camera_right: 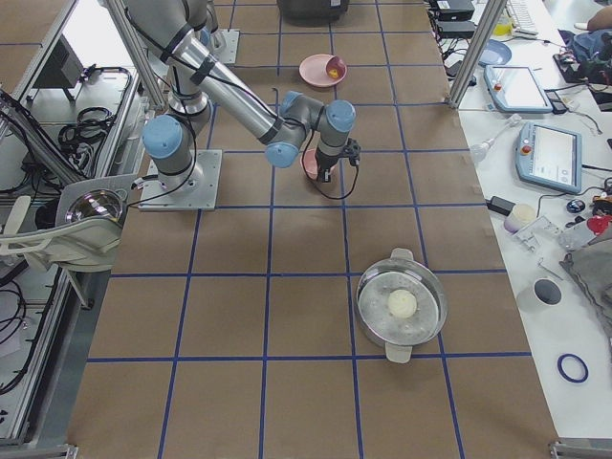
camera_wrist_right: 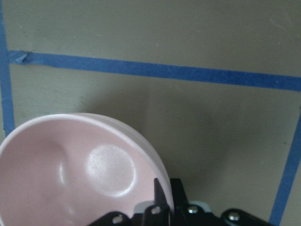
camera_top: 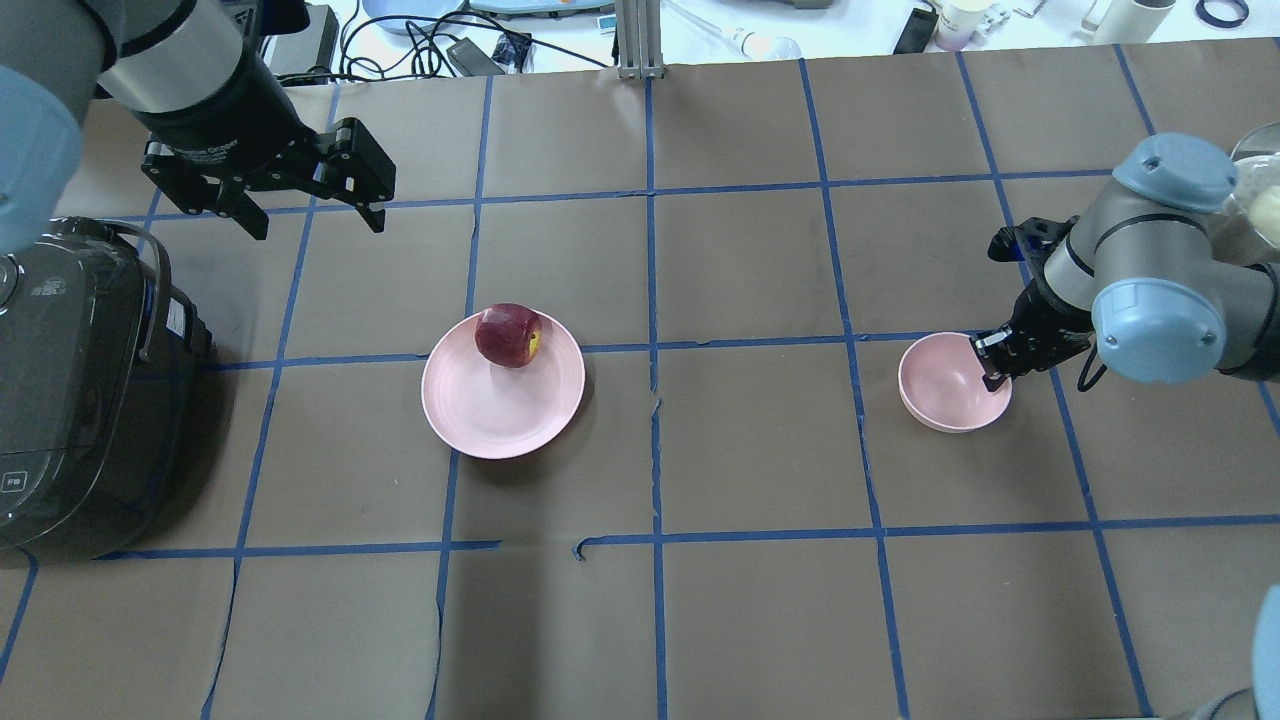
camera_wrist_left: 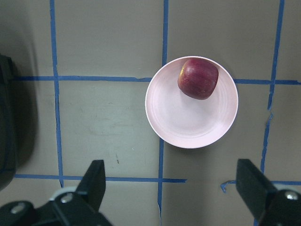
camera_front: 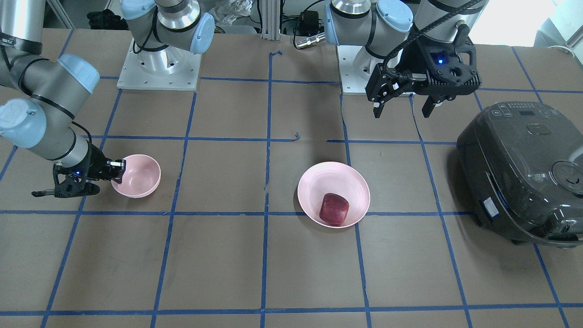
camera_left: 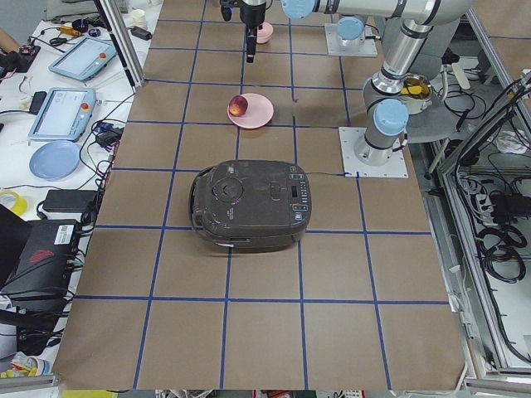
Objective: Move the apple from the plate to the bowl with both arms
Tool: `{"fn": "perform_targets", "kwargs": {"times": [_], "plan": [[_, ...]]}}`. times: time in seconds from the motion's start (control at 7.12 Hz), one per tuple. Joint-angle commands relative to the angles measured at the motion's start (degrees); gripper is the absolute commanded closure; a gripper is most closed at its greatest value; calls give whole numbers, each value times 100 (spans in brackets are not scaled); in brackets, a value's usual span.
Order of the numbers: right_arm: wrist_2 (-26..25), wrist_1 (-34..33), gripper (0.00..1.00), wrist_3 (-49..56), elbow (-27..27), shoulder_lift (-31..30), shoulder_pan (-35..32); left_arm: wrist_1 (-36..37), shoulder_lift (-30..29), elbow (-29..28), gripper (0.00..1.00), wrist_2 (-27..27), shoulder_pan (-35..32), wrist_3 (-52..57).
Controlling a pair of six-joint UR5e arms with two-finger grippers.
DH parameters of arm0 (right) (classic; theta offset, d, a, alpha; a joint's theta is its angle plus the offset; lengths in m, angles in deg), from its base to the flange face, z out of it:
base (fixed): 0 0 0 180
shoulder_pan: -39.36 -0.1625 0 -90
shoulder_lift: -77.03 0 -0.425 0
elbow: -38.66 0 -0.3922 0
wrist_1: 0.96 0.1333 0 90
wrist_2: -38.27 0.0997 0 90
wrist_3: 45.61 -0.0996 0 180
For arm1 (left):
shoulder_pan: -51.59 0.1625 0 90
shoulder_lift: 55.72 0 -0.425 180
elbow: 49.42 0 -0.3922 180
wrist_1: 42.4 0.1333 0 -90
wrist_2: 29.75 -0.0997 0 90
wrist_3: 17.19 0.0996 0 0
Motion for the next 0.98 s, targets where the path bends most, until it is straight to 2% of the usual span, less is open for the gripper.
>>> {"fn": "perform_targets", "kwargs": {"times": [0.0, 0.28, 0.42, 0.7, 0.84], "plan": [[201, 352, 100, -67, -336, -69, -295, 0, 6, 4, 0, 0, 5, 1], [473, 372, 100, -889, -444, -122, -1076, 0, 15, 4, 0, 0, 14, 1], [796, 320, 100, -1128, -409, -52, -1410, 0, 6, 4, 0, 0, 14, 1], [939, 311, 100, -1122, -217, -17, -1607, 0, 15, -5, 0, 0, 5, 1], [1566, 84, 100, -1096, 20, 62, -1607, 0, 15, 3, 0, 0, 5, 1]]}}
